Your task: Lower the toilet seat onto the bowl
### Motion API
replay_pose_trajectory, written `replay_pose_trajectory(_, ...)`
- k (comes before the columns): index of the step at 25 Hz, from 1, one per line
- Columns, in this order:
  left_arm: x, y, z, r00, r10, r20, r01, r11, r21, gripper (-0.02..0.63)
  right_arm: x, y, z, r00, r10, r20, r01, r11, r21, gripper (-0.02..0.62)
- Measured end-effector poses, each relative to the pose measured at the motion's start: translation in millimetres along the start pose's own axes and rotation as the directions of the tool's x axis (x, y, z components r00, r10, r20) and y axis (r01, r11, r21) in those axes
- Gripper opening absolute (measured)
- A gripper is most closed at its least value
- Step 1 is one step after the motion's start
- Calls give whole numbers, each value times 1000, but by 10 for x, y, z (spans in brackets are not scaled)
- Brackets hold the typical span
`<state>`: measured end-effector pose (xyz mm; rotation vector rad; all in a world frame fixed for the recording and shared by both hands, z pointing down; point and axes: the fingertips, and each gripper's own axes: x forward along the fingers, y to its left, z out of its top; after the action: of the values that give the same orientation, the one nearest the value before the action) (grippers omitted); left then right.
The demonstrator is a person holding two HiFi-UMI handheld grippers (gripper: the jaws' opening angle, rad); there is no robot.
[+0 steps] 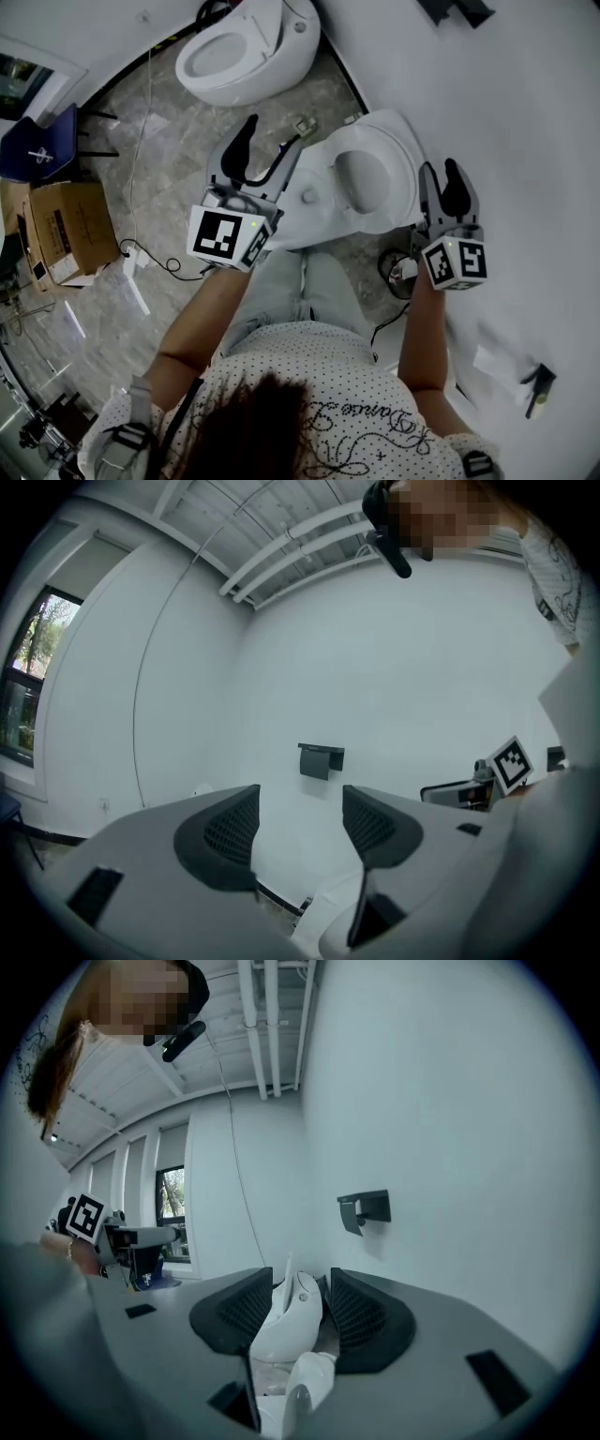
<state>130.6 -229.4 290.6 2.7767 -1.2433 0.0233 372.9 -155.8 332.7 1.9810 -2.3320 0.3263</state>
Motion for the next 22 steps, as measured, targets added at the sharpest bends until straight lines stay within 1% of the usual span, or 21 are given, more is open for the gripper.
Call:
replay_pose_trajectory(2, 28, -11, -75, 1000, 4, -10, -4, 1000, -5, 261, 20, -63, -211, 999, -2, -37, 2, 1000, 18, 197)
replay_pose_trajectory(7, 66, -2, -82, 1000, 10, -26, -10, 1000, -16, 261, 89, -194, -607, 990, -11, -137, 16, 999, 37, 149)
replay_pose_trajectory(12, 138, -82, -239, 999, 13, -48, -14, 1000, -8, 261, 144, -434, -1055, 977, -32, -211, 42, 998, 40, 77)
replay_pose_trajectory(15, 194, -120, -320, 998, 16, -58, -16, 1000, -10, 261, 172, -531, -1251, 968, -23, -251, 36, 998, 47, 41)
replay_pose_trajectory(19, 214, -135, -357, 998, 17, -68, -18, 1000, -16, 261, 217, -536, -1434, 955, 25, -297, 1, 996, 86, 46)
replay_pose_trajectory(22, 191, -180, -394, 997, 18, -78, -19, 1000, -15, 261, 211, -519, -1564, 944, 49, -328, -20, 996, 90, 51)
